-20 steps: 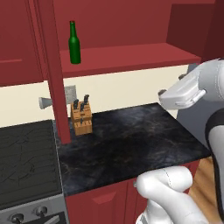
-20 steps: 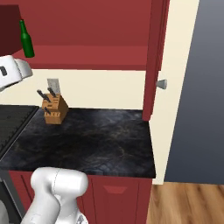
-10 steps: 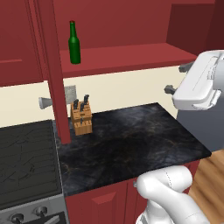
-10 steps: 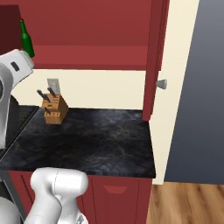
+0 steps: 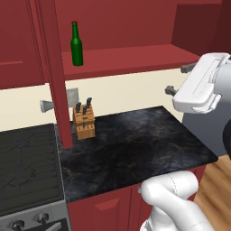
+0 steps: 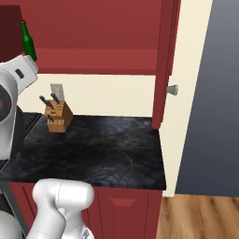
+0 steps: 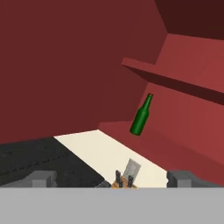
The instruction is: Open the cabinet directly in front. Then move the beer and the mug to the dining counter with the jar on it.
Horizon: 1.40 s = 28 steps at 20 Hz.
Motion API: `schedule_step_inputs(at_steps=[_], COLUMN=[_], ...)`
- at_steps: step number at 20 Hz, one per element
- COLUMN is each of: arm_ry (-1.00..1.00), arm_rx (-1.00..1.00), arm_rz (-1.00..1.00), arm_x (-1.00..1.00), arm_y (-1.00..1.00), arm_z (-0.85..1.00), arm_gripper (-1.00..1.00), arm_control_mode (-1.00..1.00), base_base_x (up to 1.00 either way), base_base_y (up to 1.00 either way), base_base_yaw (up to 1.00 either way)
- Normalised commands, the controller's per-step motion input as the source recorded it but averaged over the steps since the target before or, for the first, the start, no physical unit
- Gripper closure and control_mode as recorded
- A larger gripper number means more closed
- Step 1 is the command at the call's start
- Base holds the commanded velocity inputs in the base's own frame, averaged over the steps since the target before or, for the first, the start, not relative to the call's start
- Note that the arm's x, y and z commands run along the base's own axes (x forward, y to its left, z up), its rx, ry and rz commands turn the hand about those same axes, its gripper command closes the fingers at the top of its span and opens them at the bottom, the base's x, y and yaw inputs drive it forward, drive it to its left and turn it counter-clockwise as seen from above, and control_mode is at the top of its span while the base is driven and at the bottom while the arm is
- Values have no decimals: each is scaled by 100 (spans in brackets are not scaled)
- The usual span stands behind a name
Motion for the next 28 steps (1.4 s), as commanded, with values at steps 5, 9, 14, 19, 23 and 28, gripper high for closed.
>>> schedule_step_inputs(at_steps=[5,9,14,19,23,28], arm_ry=[-1,-4,-10,-1,2,4], arm_rx=[12,12,17,1,0,0], arm_rz=[0,0,0,0,0,0], arm_x=[30,8,0,1,43,66], arm_y=[17,12,6,0,0,12], arm_z=[0,0,0,0,0,0], arm_gripper=[-100,-100,-100,-100,-100,-100], arm_control_mode=[-100,-100,-100,-100,-100,-100], base_base_x=[0,0,0,0,0,0], base_base_y=[0,0,0,0,0,0], base_base_yaw=[0,0,0,0,0,0])
